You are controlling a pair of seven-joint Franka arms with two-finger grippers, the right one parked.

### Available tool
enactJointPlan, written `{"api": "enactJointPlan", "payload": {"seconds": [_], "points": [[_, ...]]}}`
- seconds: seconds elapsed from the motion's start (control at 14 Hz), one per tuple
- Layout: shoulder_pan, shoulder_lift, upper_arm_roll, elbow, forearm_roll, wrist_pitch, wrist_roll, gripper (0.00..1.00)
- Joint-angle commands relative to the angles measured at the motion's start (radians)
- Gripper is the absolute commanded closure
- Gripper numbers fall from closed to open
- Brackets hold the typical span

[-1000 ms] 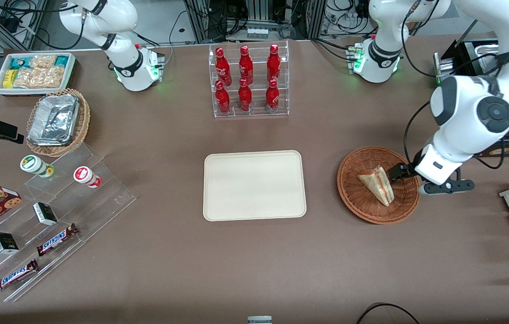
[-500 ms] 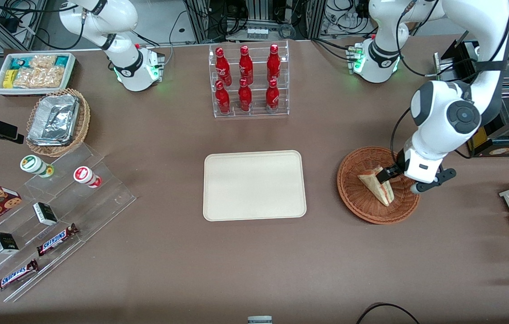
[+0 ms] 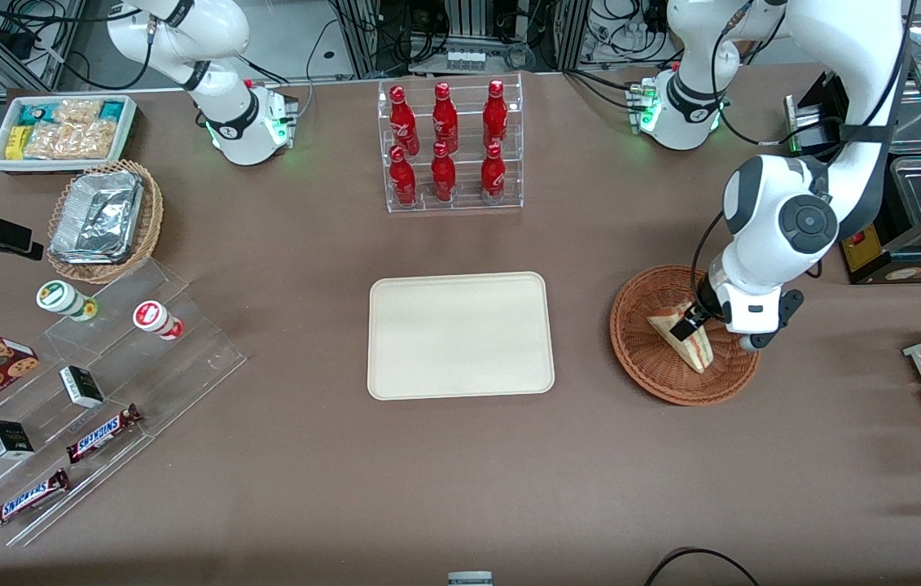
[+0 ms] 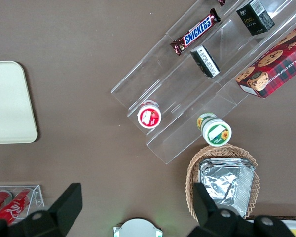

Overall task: Place sandwich from basket to tray
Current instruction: 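Close the left gripper on the wrapped sandwich wedge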

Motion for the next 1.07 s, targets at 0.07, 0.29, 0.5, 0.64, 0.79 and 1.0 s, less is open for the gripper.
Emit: {"api": "enactJointPlan", "payload": {"seconds": [0.07, 0.29, 0.5, 0.64, 0.79, 1.0], "points": [[-0.011, 0.027, 0.006, -0.009, 0.005, 0.033, -0.043, 0.00], [-0.011, 0.056, 0.006, -0.009, 0.005, 0.059, -0.045, 0.00], [-0.011, 0.087, 0.008, -0.023, 0.007, 0.102, -0.045, 0.00], [-0.009, 0.110, 0.008, -0.023, 0.007, 0.109, -0.045, 0.00], [-0.008, 0.116, 0.008, -0.023, 0.007, 0.110, -0.045, 0.08], [-0.009, 0.098, 0.009, -0.054, 0.010, 0.105, -0.025, 1.00]]}}
